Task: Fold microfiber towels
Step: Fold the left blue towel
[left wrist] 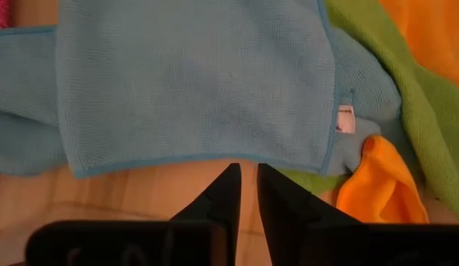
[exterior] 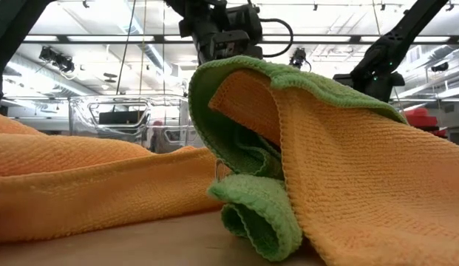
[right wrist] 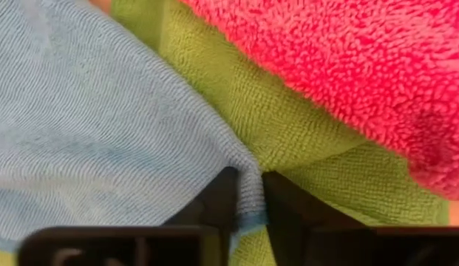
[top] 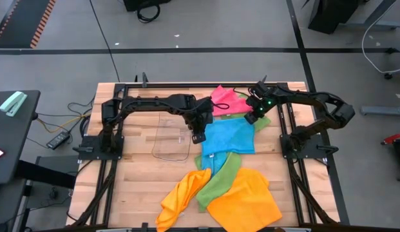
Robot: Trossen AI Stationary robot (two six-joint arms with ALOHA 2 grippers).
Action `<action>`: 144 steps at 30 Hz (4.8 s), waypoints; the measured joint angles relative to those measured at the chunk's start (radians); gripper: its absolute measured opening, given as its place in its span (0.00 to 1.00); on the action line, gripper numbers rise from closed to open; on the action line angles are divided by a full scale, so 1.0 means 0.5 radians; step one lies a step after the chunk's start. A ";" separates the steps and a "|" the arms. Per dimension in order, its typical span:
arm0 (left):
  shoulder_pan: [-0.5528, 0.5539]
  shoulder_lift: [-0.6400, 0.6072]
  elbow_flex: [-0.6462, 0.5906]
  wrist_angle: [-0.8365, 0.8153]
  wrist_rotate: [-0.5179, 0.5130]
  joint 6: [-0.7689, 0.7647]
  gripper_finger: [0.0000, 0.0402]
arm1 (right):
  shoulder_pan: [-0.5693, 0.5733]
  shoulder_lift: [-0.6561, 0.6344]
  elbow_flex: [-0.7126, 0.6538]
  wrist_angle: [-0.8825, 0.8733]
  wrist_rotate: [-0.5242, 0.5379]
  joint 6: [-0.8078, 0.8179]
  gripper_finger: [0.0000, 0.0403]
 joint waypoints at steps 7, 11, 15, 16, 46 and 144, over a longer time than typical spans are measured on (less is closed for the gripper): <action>-0.002 -0.001 0.000 0.004 -0.001 0.001 0.14 | 0.003 -0.033 0.000 -0.024 -0.089 0.178 0.02; -0.002 -0.001 0.000 0.008 -0.001 0.002 0.12 | 0.015 -0.116 0.049 -0.172 -0.101 0.388 0.02; -0.002 -0.001 0.000 0.031 -0.001 0.003 0.12 | 0.014 -0.154 0.183 -0.440 -0.037 0.429 0.02; -0.002 -0.001 0.000 0.041 -0.001 0.004 0.12 | 0.015 -0.156 0.225 -0.492 -0.019 0.427 0.02; -0.253 -0.001 0.000 0.353 -0.176 -0.036 0.20 | 0.088 -0.153 0.087 -0.486 0.026 0.468 0.05; -0.751 0.307 0.478 0.057 -1.691 1.578 0.06 | 1.040 -0.786 0.089 0.067 -0.125 0.516 0.42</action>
